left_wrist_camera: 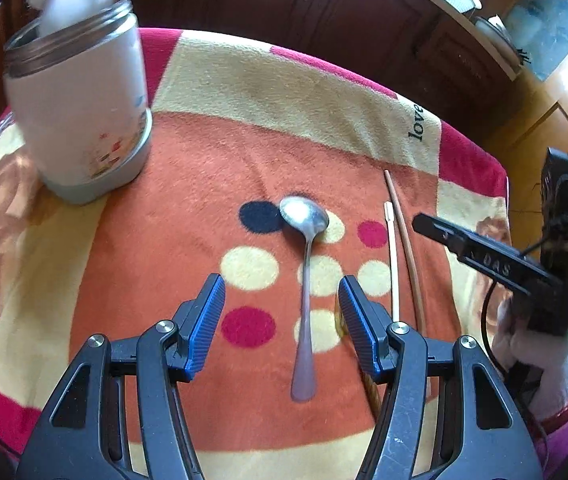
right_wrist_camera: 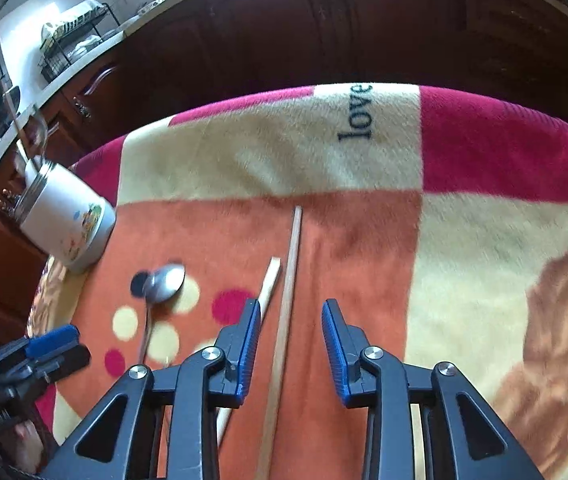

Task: Organize utensils
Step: 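Move left gripper to the last metal spoon while right gripper moves to a chopstick, then close left gripper on the metal spoon while right gripper closes on the chopstick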

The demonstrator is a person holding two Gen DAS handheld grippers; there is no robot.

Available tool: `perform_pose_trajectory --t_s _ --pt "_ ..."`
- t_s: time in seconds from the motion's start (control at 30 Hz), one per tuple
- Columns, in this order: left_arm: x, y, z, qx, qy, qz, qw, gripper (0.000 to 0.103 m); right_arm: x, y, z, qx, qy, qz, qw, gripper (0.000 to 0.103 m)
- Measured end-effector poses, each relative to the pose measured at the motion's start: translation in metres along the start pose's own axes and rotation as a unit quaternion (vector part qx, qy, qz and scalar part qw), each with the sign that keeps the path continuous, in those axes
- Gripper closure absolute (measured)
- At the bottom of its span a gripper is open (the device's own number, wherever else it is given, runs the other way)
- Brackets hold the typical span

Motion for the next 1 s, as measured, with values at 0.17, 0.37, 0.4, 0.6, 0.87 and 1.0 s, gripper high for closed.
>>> perform_pose_trajectory --t_s 0.17,0.37,0.4,0.6,0.87,1.0 --pt "0.002 -0.019 -0.01 -0.012 -0.008 0.0 0.9999 0.044 -0.007 -0.015 -0.017 -0.006 0.013 0.003 1.0 0.073" --pt "0.005 -0.038 -0.021 -0.018 -0.013 0.001 0.9998 0.044 -0.007 -0.028 -0.029 -0.01 0.016 0.001 1.0 0.073" --pt "0.006 -0.041 -0.022 -0.019 -0.014 0.003 0.9997 0.044 -0.007 -0.029 -0.029 -0.012 0.017 0.0 1.0 0.073" --pt "0.017 -0.056 -0.028 -0.024 -0.035 0.004 0.9991 0.059 -0.007 -0.04 -0.031 -0.013 0.027 0.004 1.0 0.083" --pt "0.017 -0.055 -0.03 -0.018 -0.037 0.017 0.999 0.099 -0.004 -0.03 -0.036 0.009 0.024 -0.01 1.0 0.097" --pt "0.01 -0.036 -0.027 -0.002 -0.026 0.023 0.9994 0.101 -0.006 0.0 -0.035 0.027 0.001 -0.053 0.998 0.097"
Point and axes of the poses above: each gripper's, at about its wrist camera, not at the fingertips, and y roughly against the way its jaws point, x to its right, z to its underside, the point moved 8 cm from there along -y, roughly the way its jaws point, and after that the axes turned 12 degrees about -y, right-handed, at the moved point
